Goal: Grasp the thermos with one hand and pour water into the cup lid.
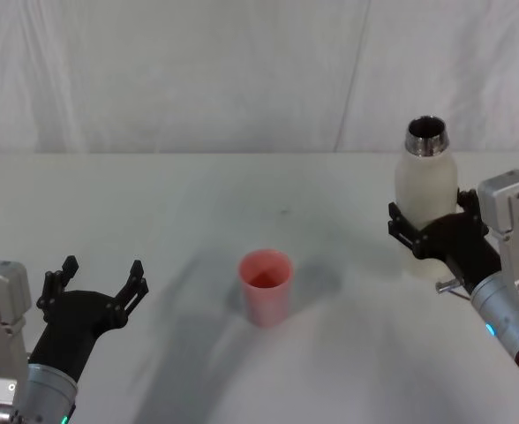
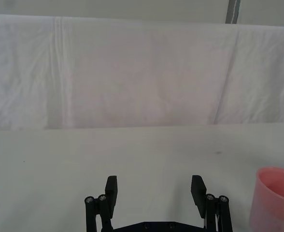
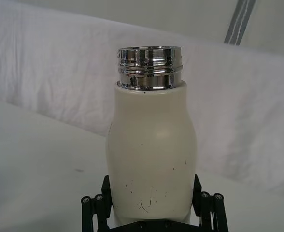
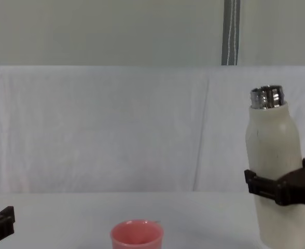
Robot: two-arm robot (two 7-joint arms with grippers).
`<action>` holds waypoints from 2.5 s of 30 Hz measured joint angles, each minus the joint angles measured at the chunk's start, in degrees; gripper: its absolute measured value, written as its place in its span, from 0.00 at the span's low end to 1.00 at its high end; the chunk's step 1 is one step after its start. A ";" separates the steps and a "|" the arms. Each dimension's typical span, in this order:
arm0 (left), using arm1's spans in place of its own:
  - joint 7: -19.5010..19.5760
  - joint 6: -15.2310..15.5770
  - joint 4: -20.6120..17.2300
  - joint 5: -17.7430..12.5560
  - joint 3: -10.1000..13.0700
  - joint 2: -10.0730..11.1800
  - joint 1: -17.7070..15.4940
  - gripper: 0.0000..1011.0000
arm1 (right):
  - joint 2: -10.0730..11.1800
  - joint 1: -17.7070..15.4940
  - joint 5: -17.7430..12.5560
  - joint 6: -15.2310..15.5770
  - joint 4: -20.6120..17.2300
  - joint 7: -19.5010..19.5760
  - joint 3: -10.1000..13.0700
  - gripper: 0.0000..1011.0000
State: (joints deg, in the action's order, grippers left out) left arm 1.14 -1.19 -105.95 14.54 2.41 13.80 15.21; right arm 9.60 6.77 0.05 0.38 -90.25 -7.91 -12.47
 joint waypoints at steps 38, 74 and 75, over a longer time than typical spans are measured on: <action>0.00 0.00 0.00 0.00 0.01 0.00 0.00 0.99 | 7.27 5.07 34.42 1.71 -4.89 0.93 -11.58 0.94; 0.00 0.00 0.00 0.00 0.01 0.00 0.00 0.99 | 7.81 6.47 52.08 6.21 1.96 4.47 -19.23 0.94; 0.00 0.00 0.00 0.00 0.00 0.00 0.00 0.99 | 7.81 6.50 52.29 6.30 2.01 4.52 -19.27 0.94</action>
State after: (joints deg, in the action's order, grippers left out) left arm 1.14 -1.19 -105.95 14.54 2.41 13.80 15.21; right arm 17.41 13.28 52.34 6.68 -88.24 -3.39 -31.74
